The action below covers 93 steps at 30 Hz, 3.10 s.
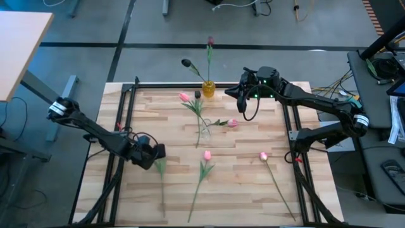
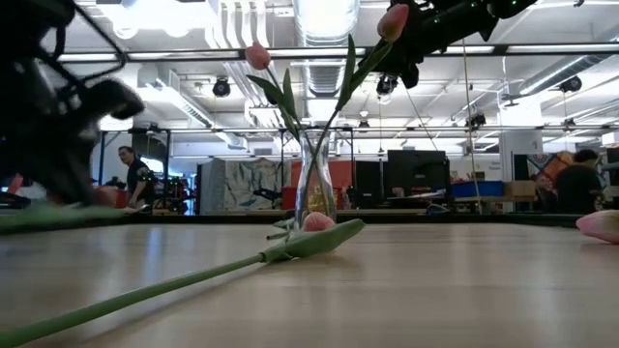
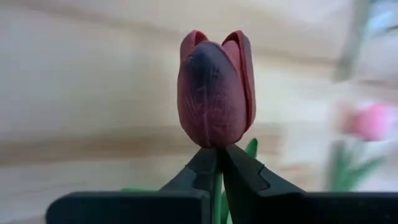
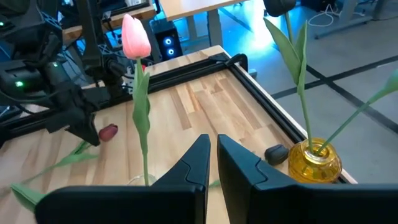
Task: Sort flowers into vase by color
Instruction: Put the red flower into the yellow transparent vase
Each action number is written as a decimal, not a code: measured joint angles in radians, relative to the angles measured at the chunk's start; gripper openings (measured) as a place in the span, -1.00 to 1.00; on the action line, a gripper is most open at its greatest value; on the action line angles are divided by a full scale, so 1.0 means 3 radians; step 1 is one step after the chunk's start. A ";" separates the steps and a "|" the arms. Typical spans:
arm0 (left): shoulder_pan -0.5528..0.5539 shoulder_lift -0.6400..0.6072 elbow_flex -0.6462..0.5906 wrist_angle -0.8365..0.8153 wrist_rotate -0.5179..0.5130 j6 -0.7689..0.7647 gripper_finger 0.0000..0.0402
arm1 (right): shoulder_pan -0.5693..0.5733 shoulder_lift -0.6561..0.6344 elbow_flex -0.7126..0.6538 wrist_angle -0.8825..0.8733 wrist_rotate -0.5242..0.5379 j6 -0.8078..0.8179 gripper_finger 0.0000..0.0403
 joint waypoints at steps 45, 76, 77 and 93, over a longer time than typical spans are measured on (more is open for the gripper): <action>0.2671 0.0556 0.4129 -0.0092 0.1259 0.6712 -1.00 | 0.0282 0.0445 0.1503 -0.0397 -0.0391 0.0575 -0.20; 0.2766 0.1985 0.5844 -0.0168 0.1508 0.6643 -1.00 | 0.0402 0.0811 0.2192 -0.0201 0.0106 0.0451 -0.08; 0.2766 0.1990 0.5845 -0.0165 0.1509 0.6643 -1.00 | 0.0402 0.0811 0.2192 -0.0200 0.0120 0.0436 -0.13; 0.2770 0.1938 0.5831 -0.0313 0.1524 0.6594 -0.76 | 0.0307 0.0826 0.2191 -0.0196 0.0145 0.0301 -0.93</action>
